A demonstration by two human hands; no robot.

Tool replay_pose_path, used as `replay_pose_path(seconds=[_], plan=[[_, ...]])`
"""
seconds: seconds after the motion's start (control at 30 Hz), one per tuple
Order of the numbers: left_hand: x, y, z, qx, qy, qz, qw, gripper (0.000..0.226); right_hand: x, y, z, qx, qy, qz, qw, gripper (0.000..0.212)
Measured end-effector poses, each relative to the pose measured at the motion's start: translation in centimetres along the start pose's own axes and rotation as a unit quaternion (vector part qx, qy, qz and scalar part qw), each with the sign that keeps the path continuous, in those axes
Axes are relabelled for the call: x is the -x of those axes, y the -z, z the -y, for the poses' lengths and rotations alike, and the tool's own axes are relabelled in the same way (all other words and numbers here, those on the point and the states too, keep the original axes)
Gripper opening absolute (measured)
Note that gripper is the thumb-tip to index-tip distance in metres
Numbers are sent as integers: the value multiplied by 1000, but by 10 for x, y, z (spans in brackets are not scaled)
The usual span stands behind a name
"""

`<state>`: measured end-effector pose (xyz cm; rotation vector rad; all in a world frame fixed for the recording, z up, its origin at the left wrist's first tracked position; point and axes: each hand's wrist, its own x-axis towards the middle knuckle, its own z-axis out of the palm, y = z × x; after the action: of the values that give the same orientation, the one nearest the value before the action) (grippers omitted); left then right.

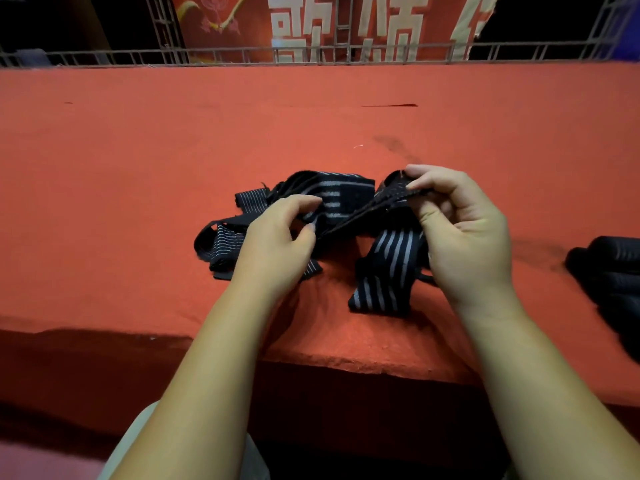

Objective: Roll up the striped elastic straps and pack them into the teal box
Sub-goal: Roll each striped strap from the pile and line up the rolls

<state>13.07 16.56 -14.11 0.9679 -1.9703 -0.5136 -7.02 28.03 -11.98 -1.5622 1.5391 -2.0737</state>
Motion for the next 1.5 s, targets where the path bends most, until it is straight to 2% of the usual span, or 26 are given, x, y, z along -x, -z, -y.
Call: replay_pose_path(seconds=[0.07, 0.13, 0.23, 0.33, 0.47, 0.6, 0.7, 0.87, 1.0, 1.07, 1.13, 1.2, 1.27, 1.4, 1.5], plan=[[-1, -5, -1, -12, -32, 86, 996, 53, 1, 2, 3, -1, 6, -6, 1000, 23], [-1, -14, -1, -61, -45, 135, 988, 48, 2, 4, 7, -6, 1, -18, 1000, 21], [-4, -26, -5, -69, -14, 33, 997, 19, 3, 5, 12, -12, -13, -33, 999, 21], [-9, -28, -18, -7, 29, -26, 999, 9, 0, 7, 21, -33, -38, -60, 997, 16], [-17, -29, -31, 85, 64, -61, 992, 8, -9, 15, 31, -26, -74, -96, 992, 6], [-25, -23, -46, 254, 101, -95, 957, 16, -13, 20, 21, 10, -140, -63, 988, 5], [-28, -21, -47, 288, 106, -79, 949, 19, -12, 18, 14, 14, -177, -42, 983, 6], [-18, -23, -37, 191, 126, -13, 973, 13, -13, 22, 6, 29, -199, -61, 978, 4], [-7, -10, -32, 161, 127, 150, 967, 34, -16, 29, 2, 27, -228, -97, 968, 4], [-4, 0, -34, 100, 112, 229, 962, 43, -17, 32, 0, 12, -237, -109, 965, 4], [2, 1, -37, 10, 98, 292, 951, 34, -19, 32, 2, -35, -242, -122, 962, 7], [5, -7, -34, -81, 81, 309, 944, 21, -19, 33, 4, -69, -246, -134, 958, 12], [8, -14, -29, -110, 93, 286, 947, 12, -18, 35, 4, -72, -244, -139, 957, 15], [1, -15, -40, 28, 133, 158, 978, 20, -20, 38, 5, -62, -236, -135, 960, 10], [-13, -13, -63, 132, 132, 70, 980, 15, -20, 37, 5, -34, -226, -114, 967, 4]])
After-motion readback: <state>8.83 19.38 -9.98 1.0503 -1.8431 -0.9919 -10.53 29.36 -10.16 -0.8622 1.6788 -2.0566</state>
